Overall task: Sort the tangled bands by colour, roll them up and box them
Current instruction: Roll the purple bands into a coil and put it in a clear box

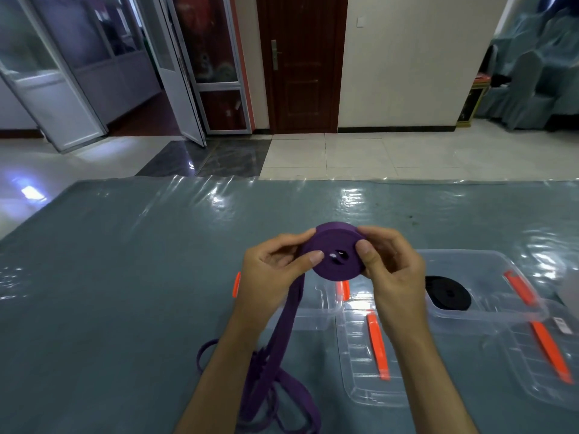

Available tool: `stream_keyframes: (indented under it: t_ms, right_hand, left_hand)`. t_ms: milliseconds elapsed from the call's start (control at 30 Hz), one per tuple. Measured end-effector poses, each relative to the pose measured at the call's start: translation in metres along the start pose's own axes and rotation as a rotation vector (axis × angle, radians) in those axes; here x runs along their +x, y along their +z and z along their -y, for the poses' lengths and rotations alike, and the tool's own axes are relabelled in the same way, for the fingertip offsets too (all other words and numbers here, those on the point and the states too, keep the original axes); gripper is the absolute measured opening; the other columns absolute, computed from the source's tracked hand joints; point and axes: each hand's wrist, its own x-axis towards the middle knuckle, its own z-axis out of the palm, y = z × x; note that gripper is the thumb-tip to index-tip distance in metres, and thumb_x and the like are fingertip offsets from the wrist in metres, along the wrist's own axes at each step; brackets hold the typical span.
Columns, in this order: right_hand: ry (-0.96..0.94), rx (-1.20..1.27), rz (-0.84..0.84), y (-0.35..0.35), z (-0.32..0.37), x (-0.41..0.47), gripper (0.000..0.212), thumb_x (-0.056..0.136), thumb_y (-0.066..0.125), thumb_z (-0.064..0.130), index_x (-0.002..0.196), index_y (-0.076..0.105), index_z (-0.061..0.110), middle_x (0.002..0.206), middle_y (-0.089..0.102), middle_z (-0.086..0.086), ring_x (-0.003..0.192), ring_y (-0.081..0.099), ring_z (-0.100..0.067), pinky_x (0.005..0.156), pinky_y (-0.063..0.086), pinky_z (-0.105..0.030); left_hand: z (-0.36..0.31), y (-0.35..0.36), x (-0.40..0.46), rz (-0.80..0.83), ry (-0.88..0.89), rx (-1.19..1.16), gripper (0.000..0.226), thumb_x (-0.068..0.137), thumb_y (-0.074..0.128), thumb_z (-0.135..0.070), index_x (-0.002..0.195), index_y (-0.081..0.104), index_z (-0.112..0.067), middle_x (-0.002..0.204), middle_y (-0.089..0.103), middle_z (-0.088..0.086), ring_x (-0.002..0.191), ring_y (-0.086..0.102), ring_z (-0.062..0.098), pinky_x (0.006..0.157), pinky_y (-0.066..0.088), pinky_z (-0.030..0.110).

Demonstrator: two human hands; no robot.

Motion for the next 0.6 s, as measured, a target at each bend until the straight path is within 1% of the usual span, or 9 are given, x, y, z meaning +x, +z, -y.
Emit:
stream_keyframes:
  t_ms: [100, 167, 267, 300, 367, 433, 467, 533, 600]
  right_hand:
    - [0.099, 0.037, 0.11, -0.007, -0.001, 0.003, 0.013, 0.089, 0.073, 0.018, 0.098, 0.064, 0.016, 0.098, 0.08, -0.005, 0.091, 0.078, -0.02, 0.076, 0.064, -0.032]
    - [0.139, 0.05, 0.172, -0.01, 0.0, 0.006, 0.016, 0.087, 0.076, 0.017, 0.095, 0.063, 0.02, 0.098, 0.08, -0.011, 0.089, 0.079, -0.027, 0.074, 0.064, -0.033]
    - [0.105, 0.056, 0.145, -0.006, 0.0, 0.006, 0.029, 0.09, 0.076, 0.018, 0.117, 0.07, 0.025, 0.106, 0.08, -0.012, 0.096, 0.079, -0.029, 0.078, 0.064, -0.033]
    - [0.09, 0.048, 0.117, -0.005, -0.002, 0.005, 0.031, 0.091, 0.075, 0.019, 0.121, 0.071, 0.027, 0.109, 0.08, -0.009, 0.099, 0.078, -0.026, 0.08, 0.065, -0.033]
    - [0.094, 0.054, 0.095, -0.004, -0.006, 0.003, 0.025, 0.089, 0.075, 0.019, 0.113, 0.075, 0.029, 0.112, 0.079, -0.007, 0.104, 0.077, -0.024, 0.085, 0.065, -0.037]
    - [0.149, 0.072, 0.143, -0.005, -0.007, 0.003, 0.018, 0.086, 0.077, 0.016, 0.1, 0.07, 0.023, 0.11, 0.079, -0.011, 0.1, 0.078, -0.029, 0.084, 0.065, -0.039]
    - [0.171, 0.072, 0.171, -0.007, -0.006, 0.004, 0.019, 0.085, 0.079, 0.015, 0.097, 0.065, 0.02, 0.108, 0.079, -0.014, 0.098, 0.078, -0.032, 0.081, 0.065, -0.037]
    - [0.176, 0.071, 0.201, -0.009, -0.004, 0.006, 0.027, 0.085, 0.08, 0.016, 0.105, 0.062, 0.021, 0.106, 0.079, -0.015, 0.094, 0.079, -0.033, 0.076, 0.064, -0.034]
    - [0.12, 0.062, 0.18, -0.009, -0.002, 0.007, 0.043, 0.087, 0.082, 0.026, 0.126, 0.066, 0.027, 0.11, 0.079, -0.012, 0.099, 0.079, -0.03, 0.08, 0.065, -0.034]
  left_hand:
    - [0.0, -0.004, 0.0, -0.059, 0.056, 0.102, 0.036, 0.081, 0.089, -0.007, 0.11, 0.082, -0.028, 0.108, 0.082, 0.002, 0.102, 0.08, 0.022, 0.09, 0.062, 0.026]
    - [0.003, -0.006, 0.0, -0.102, 0.095, 0.114, 0.032, 0.08, 0.09, -0.011, 0.108, 0.082, -0.025, 0.114, 0.081, 0.003, 0.106, 0.078, 0.023, 0.092, 0.063, 0.03]
    - [0.007, -0.003, 0.001, -0.123, 0.065, 0.067, 0.027, 0.082, 0.086, -0.016, 0.109, 0.082, -0.021, 0.129, 0.074, 0.004, 0.117, 0.074, 0.023, 0.097, 0.061, 0.031]
    - [0.006, -0.003, 0.002, -0.108, 0.03, 0.052, 0.029, 0.083, 0.084, -0.015, 0.112, 0.082, -0.02, 0.127, 0.074, 0.005, 0.117, 0.074, 0.023, 0.098, 0.06, 0.03]
    - [0.005, -0.005, 0.004, -0.05, -0.035, 0.023, 0.034, 0.084, 0.083, -0.01, 0.117, 0.08, -0.017, 0.119, 0.078, 0.008, 0.112, 0.076, 0.023, 0.095, 0.06, 0.027]
    - [0.003, -0.007, 0.005, -0.045, -0.045, 0.029, 0.032, 0.082, 0.085, -0.01, 0.113, 0.081, -0.018, 0.111, 0.081, 0.009, 0.105, 0.078, 0.025, 0.092, 0.062, 0.029]
    - [0.003, -0.006, 0.004, -0.074, -0.033, 0.038, 0.03, 0.081, 0.088, -0.012, 0.109, 0.081, -0.019, 0.107, 0.082, 0.009, 0.102, 0.079, 0.026, 0.09, 0.063, 0.03]
    - [0.005, -0.002, 0.004, -0.14, -0.013, 0.043, 0.028, 0.079, 0.092, -0.015, 0.105, 0.081, -0.019, 0.103, 0.082, 0.009, 0.099, 0.08, 0.027, 0.086, 0.063, 0.028]
    - [0.007, 0.003, 0.004, -0.129, -0.006, 0.024, 0.029, 0.083, 0.09, -0.014, 0.11, 0.08, -0.015, 0.109, 0.081, 0.011, 0.104, 0.079, 0.028, 0.089, 0.063, 0.03]
